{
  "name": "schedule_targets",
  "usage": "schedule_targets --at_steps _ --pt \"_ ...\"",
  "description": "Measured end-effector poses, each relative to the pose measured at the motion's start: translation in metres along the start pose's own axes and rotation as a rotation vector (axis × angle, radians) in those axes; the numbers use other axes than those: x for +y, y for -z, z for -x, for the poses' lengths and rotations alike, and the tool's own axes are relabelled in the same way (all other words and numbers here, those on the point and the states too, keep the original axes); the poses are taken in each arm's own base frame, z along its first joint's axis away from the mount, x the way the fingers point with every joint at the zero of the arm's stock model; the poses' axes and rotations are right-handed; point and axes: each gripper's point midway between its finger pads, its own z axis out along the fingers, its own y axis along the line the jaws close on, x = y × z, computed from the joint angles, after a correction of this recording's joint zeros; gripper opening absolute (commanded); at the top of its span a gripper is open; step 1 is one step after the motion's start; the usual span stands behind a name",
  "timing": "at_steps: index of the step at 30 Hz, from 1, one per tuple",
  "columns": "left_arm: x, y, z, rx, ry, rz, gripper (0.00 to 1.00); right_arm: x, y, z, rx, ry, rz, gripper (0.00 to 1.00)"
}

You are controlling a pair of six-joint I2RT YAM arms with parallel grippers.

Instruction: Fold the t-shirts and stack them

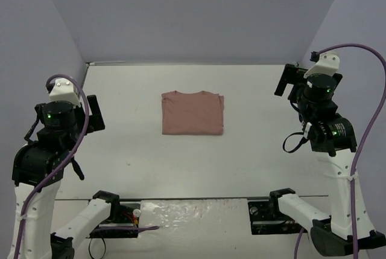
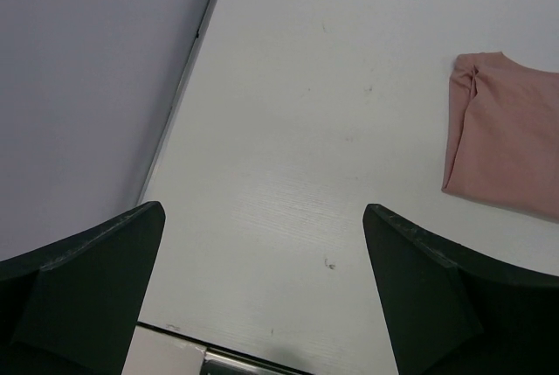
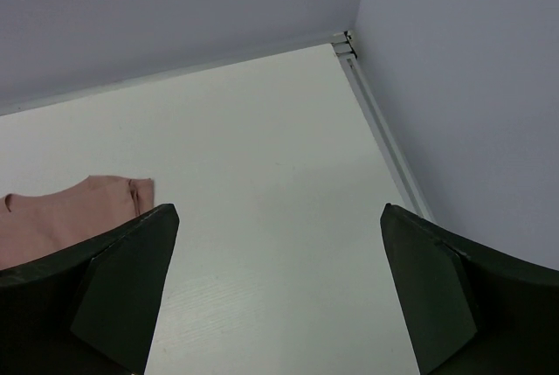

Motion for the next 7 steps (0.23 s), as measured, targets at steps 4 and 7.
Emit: schedule_targets --at_steps 4,7 --pt "-0.0029 -0.0011 -0.0012 0.004 -0.009 -0.005 0.97 -0.0025 0.0036 0.0021 -0.011 0.006 -0.003 1.0" --pt "-0.0021 -0.0001 -0.0006 -0.002 -0.009 0.001 0.97 -0.0037 0.0049 0.0029 -0.015 0.01 -0.005 0.99"
